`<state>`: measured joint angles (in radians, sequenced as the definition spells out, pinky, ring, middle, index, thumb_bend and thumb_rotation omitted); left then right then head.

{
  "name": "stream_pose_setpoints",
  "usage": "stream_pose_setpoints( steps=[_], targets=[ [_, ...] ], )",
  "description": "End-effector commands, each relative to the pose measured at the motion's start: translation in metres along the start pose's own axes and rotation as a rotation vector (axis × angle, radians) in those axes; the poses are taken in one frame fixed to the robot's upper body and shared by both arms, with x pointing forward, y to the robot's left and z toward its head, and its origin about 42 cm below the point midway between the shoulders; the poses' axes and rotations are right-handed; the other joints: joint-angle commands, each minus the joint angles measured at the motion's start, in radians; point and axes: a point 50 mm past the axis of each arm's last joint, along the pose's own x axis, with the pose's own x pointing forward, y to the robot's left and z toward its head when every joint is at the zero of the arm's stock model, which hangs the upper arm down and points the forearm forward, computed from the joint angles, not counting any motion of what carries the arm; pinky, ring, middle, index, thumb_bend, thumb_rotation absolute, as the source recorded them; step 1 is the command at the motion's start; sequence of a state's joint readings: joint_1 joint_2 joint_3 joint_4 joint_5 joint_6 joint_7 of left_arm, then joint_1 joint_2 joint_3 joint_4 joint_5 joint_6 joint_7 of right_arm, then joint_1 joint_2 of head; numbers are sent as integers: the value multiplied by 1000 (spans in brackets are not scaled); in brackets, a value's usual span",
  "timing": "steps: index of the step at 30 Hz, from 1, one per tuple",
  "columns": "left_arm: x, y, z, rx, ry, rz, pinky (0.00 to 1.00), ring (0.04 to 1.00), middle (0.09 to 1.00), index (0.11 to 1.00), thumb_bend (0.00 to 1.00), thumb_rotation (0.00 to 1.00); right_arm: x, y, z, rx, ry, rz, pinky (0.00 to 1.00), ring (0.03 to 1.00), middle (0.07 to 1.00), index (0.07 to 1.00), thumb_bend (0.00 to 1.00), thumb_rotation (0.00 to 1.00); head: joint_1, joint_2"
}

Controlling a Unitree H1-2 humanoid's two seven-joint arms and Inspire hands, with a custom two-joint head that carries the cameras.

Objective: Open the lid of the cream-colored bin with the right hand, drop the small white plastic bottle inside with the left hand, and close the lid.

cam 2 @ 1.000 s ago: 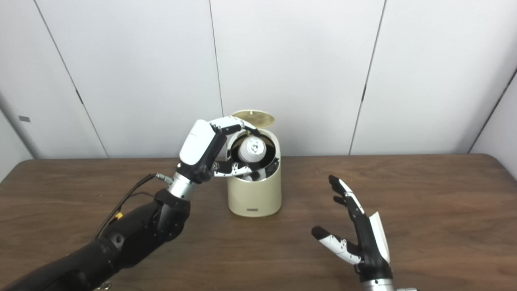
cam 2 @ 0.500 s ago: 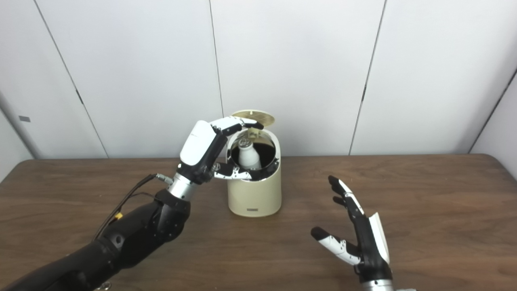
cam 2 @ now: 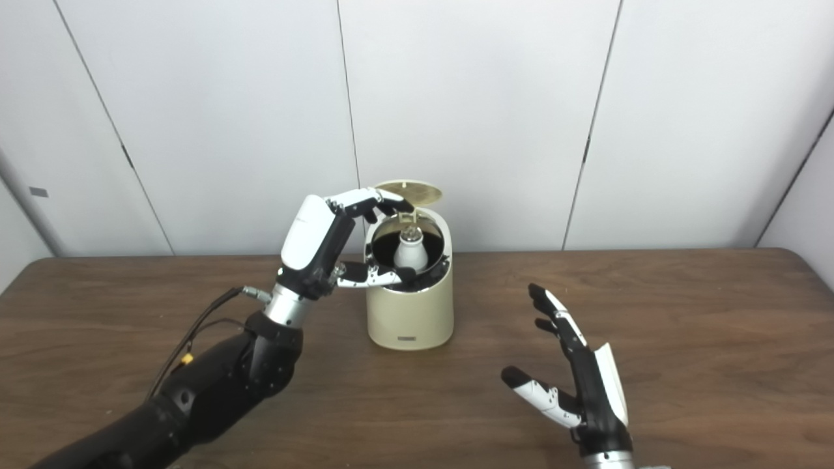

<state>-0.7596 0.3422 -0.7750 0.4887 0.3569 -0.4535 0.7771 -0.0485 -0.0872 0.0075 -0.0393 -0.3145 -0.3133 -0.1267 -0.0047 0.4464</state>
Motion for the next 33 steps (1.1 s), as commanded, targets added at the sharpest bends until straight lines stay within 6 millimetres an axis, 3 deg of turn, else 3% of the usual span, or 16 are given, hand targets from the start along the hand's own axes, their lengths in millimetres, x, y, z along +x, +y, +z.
stream_pose_setpoints(
  steps=[1,7,12,15,21,26,32,33],
  targets=[
    [18,18,8,-46,-40,71,460,573,615,613,806,249,-9,4,-5,14,23,-8,824,887,889,873,868,771,-1,1],
    [-7,35,20,-179,27,152,496,581,612,612,809,524,-5,5,-7,19,29,-2,818,889,899,882,865,765,9,-5],
    [-34,51,28,-207,55,219,516,617,641,627,692,765,-3,7,-8,19,27,2,818,887,898,887,866,767,16,-11],
    [-50,64,28,-226,91,260,525,629,648,637,598,775,-1,8,-8,12,23,3,805,880,894,884,864,768,16,-12],
    [-83,82,26,-245,172,320,579,662,678,671,565,776,-1,9,-6,19,21,2,825,891,893,880,861,767,10,-13],
    [-107,83,23,-254,245,365,590,659,672,668,543,736,0,8,-3,31,17,0,813,894,897,880,872,770,7,-7],
    [-122,75,19,-245,302,345,585,673,691,683,472,774,7,3,7,0,-36,24,834,898,890,884,817,782,-8,-7],
    [-123,74,18,-252,309,346,594,683,699,690,418,814,9,0,10,-21,-51,38,844,910,901,897,770,776,-9,-6]
  ],
)
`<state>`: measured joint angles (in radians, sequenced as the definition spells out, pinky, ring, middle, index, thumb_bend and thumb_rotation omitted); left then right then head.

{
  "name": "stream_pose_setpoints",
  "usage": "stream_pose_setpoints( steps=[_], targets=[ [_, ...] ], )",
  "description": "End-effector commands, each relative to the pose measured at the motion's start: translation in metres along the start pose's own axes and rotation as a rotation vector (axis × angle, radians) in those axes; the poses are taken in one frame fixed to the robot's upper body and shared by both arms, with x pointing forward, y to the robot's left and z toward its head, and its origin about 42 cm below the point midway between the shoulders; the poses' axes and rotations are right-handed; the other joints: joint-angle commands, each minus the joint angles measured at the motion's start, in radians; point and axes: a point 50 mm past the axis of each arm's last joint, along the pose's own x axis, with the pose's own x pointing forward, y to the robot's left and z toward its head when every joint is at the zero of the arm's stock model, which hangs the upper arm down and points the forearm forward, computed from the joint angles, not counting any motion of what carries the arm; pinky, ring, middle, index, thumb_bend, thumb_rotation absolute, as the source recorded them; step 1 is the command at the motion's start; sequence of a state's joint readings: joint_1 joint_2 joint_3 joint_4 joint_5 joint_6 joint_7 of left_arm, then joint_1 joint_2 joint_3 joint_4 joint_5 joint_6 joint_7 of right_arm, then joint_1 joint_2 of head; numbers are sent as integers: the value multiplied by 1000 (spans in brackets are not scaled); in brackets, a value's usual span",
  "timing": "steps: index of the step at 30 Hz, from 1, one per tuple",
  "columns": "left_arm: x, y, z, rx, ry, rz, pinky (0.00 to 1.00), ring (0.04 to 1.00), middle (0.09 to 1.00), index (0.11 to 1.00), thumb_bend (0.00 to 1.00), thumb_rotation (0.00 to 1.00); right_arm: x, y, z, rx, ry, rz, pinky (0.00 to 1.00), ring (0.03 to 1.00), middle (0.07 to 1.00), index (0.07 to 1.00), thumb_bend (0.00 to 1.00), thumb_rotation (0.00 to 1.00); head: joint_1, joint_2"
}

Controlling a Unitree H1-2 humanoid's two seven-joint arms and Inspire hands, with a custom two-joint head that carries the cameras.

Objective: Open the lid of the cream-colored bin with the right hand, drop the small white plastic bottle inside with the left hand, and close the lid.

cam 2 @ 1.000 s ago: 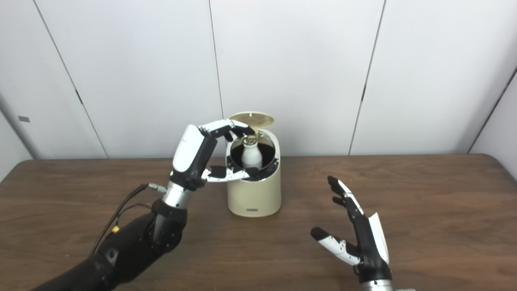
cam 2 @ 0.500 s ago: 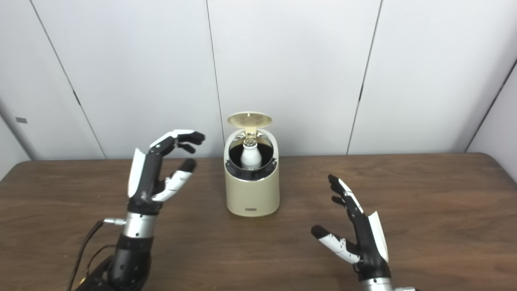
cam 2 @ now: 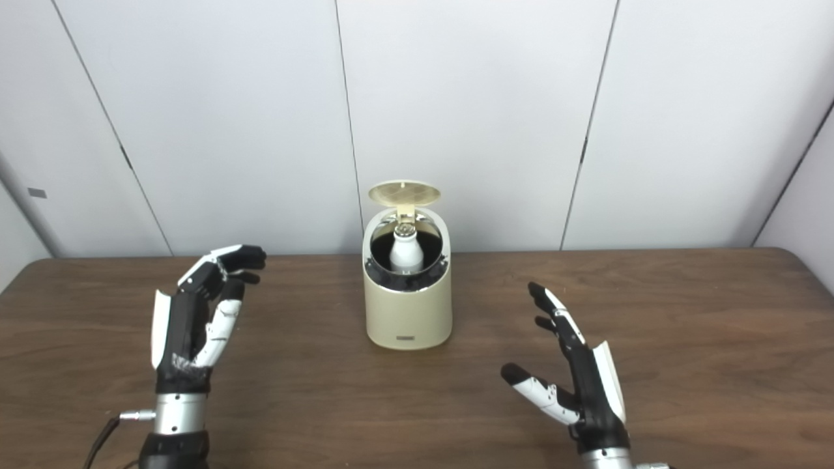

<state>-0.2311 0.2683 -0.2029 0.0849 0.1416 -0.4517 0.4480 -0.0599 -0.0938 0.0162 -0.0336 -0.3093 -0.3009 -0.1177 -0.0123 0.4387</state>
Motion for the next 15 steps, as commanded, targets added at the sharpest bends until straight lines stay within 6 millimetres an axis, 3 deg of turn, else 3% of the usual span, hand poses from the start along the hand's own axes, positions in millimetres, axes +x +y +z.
stream_pose_setpoints(
  steps=[1,4,7,9,13,15],
  targets=[
    [13,0,6,-15,-49,12,597,688,702,694,378,854,6,-4,12,-39,-63,29,844,913,907,905,732,785,-2,1],
    [12,-2,4,-21,-35,11,601,693,707,699,359,896,15,-16,23,-121,-104,52,867,916,913,909,666,828,-4,1],
    [12,-6,2,-31,-22,0,616,708,721,711,366,858,32,-34,34,-205,-170,56,844,902,910,902,593,892,0,2],
    [12,-8,1,-25,-19,-5,614,708,724,714,356,852,48,-46,40,-242,-218,62,827,896,915,906,555,872,2,1],
    [12,-13,2,-28,-21,-8,598,700,720,708,341,819,83,-62,66,-345,-313,61,832,902,921,916,661,937,8,-1],
    [12,-14,2,-26,-23,-5,595,700,722,709,349,798,99,-66,87,-374,-362,66,821,899,918,911,638,922,6,0]
  ],
)
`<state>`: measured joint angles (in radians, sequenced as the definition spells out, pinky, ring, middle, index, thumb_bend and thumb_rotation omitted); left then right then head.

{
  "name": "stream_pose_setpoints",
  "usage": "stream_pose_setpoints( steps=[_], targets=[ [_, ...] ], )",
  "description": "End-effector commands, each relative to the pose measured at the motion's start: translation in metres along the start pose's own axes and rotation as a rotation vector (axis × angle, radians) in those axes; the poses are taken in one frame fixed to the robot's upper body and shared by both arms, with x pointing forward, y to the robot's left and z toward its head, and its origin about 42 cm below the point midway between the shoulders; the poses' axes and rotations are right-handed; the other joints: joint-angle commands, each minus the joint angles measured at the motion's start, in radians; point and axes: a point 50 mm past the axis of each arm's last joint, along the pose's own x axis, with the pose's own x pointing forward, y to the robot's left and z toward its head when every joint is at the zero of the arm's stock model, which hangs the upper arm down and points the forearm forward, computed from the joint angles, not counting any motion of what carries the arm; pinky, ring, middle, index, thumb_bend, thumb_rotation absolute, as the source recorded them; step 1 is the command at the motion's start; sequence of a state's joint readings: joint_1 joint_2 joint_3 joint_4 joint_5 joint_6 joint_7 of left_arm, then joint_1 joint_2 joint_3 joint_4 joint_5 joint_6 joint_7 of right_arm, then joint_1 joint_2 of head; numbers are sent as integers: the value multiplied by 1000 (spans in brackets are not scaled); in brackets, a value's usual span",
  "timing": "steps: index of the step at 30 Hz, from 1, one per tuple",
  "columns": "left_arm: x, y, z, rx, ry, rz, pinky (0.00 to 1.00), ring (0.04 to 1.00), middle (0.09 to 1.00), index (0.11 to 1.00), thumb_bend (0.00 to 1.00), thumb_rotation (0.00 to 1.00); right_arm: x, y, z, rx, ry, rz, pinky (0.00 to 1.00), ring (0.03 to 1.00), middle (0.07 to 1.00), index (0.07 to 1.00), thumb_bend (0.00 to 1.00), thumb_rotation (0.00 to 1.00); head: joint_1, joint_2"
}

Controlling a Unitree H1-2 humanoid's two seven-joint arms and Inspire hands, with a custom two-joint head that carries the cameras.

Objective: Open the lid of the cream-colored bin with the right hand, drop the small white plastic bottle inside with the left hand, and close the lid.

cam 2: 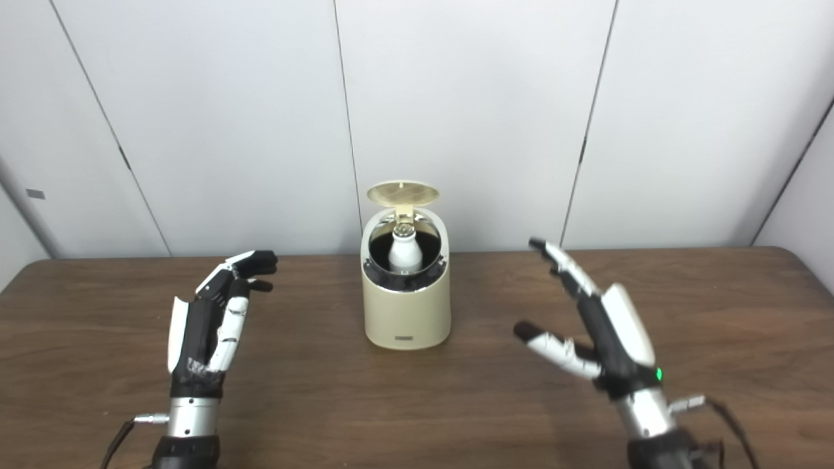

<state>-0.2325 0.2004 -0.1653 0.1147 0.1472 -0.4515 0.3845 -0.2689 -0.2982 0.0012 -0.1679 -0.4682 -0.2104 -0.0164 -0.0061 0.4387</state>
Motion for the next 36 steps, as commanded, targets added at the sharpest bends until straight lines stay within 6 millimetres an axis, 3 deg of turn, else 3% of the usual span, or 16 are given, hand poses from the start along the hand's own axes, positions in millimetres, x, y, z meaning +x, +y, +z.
stream_pose_setpoints(
  steps=[1,6,13,24,36],
  targets=[
    [15,2,7,9,-61,5,597,700,722,709,362,793,32,-19,29,-33,-111,-24,820,903,919,908,628,900,-1,0],
    [15,1,7,20,-65,11,586,688,705,696,381,800,73,-43,64,-205,-121,59,775,883,885,880,749,910,-3,1],
    [15,-1,7,28,-68,13,578,674,687,677,379,826,115,-60,98,-386,-148,198,933,982,894,883,988,975,-1,-2],
    [17,-4,8,27,-71,21,575,674,684,674,412,816,165,-49,126,-496,-171,348,976,976,891,884,1000,926,1,-7],
    [17,-7,8,33,-73,16,580,677,690,677,398,832,199,-25,119,-536,-111,472,970,961,881,871,1000,907,1,-17]
  ],
)
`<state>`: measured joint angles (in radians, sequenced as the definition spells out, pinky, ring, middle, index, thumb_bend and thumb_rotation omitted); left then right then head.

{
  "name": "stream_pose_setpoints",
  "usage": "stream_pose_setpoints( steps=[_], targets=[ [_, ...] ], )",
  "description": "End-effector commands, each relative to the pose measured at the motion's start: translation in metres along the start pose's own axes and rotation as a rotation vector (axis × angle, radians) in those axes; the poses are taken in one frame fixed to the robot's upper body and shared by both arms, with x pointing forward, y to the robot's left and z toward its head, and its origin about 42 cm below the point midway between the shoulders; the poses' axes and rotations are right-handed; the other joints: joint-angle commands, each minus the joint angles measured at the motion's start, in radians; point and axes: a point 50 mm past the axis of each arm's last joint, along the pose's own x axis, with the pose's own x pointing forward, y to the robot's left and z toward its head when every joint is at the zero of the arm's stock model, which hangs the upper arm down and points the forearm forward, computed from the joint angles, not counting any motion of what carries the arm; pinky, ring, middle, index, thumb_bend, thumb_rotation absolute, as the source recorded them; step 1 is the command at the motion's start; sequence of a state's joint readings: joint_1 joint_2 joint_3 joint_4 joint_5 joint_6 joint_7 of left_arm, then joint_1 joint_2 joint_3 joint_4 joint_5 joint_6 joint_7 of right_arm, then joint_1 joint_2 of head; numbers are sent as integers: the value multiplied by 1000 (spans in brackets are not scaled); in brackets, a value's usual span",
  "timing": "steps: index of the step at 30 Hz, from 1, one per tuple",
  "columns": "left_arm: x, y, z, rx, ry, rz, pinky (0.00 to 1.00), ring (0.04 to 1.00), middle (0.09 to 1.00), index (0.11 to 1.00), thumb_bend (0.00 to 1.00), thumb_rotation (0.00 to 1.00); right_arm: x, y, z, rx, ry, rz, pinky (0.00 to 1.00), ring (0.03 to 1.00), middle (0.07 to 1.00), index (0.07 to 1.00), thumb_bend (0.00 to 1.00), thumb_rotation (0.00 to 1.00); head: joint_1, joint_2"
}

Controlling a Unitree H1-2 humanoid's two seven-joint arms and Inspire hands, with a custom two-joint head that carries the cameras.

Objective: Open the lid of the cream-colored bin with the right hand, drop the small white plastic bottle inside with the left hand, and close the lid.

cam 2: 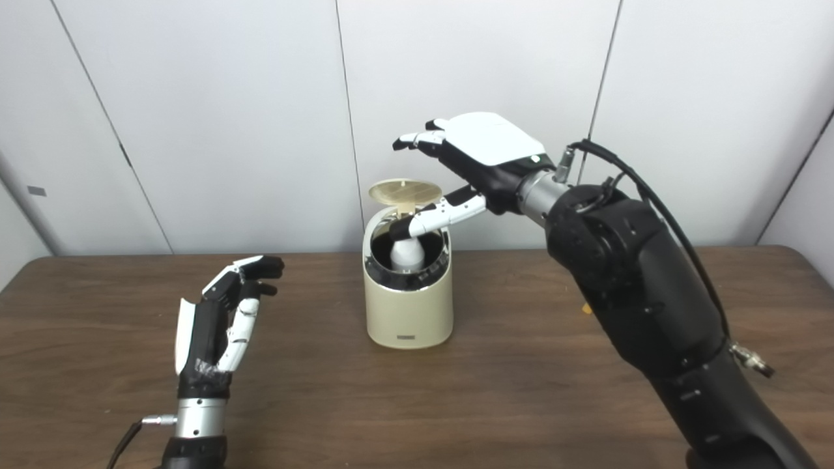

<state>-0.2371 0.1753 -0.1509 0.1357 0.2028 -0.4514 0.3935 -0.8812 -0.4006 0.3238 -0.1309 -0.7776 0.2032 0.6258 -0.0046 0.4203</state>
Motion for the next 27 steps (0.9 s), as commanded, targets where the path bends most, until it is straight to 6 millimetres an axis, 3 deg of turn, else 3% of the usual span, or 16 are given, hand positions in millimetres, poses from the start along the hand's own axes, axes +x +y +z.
stream_pose_setpoints(
  steps=[1,9,14,19,27],
  targets=[
    [17,0,10,-2,-74,12,581,677,691,678,394,830,9,-29,7,-48,-11,-64,970,958,879,869,1000,911,-1,1],
    [16,-2,12,-11,-78,7,583,680,692,681,402,829,30,-20,1,-48,21,-2,980,956,881,857,1000,941,1,3],
    [16,-2,13,-21,-76,5,589,685,698,683,410,824,32,-19,0,-53,36,19,1000,981,903,873,1000,960,1,10],
    [18,-3,14,-16,-81,9,585,681,696,683,388,817,21,-15,-1,-45,11,-4,1000,975,888,858,1000,962,5,9],
    [19,0,13,-7,-85,11,585,679,693,684,400,832,-15,2,0,2,13,-23,971,974,885,874,1000,973,-2,13]
  ],
)
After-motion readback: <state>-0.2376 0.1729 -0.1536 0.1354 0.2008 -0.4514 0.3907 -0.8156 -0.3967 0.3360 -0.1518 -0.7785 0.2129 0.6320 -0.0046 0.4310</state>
